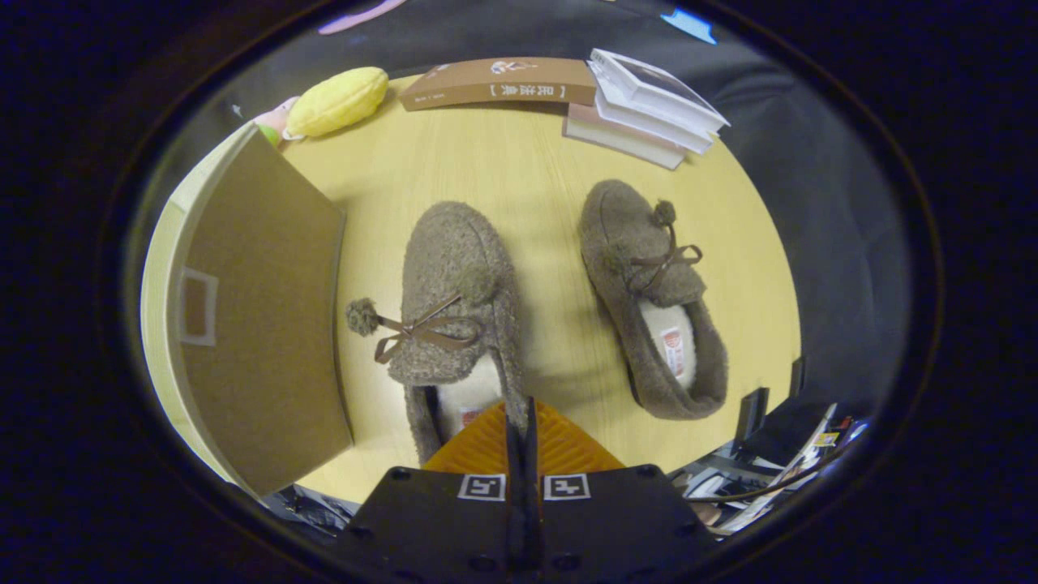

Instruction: Open the storage box then place both shoes into the box .Put the left shoe in first, then the right shoe, with the right side of both shoes facing outward in a uniform manner.

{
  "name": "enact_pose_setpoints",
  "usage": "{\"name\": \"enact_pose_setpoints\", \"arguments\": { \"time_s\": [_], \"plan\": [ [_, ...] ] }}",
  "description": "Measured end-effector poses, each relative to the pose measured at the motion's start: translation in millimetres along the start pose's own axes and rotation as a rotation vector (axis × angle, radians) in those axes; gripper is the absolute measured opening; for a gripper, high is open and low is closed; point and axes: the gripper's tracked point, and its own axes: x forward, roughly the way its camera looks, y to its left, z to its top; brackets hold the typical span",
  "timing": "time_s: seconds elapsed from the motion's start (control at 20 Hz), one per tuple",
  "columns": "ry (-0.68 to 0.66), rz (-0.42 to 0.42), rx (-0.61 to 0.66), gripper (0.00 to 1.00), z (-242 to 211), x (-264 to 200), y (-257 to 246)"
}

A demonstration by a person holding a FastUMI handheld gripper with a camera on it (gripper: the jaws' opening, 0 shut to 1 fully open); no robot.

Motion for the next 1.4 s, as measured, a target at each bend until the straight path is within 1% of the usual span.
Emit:
{"name": "enact_pose_setpoints", "arguments": {
  "time_s": [0.1,0.25,0.55,0.8,1.0,1.15,1.3,1.4],
  "plan": [
    [-0.001,-0.043,-0.017,0.04,0.6,-12.4,-0.6],
    [-0.031,-0.08,0.001,0.04,7.0,-34.2,2.4],
    [-0.106,-0.191,0.054,0.03,30.6,-100.7,-2.2],
    [-0.171,-0.249,0.066,0.03,52.6,-156.1,21.0],
    [-0.205,-0.234,0.047,0.03,60.8,-188.2,67.1],
    [-0.224,-0.245,0.003,0.03,67.1,-205.3,96.2],
    [-0.256,-0.195,-0.031,0.03,72.9,-210.3,139.7],
    [-0.254,-0.159,-0.035,0.03,71.1,-203.1,164.7]
  ]
}}
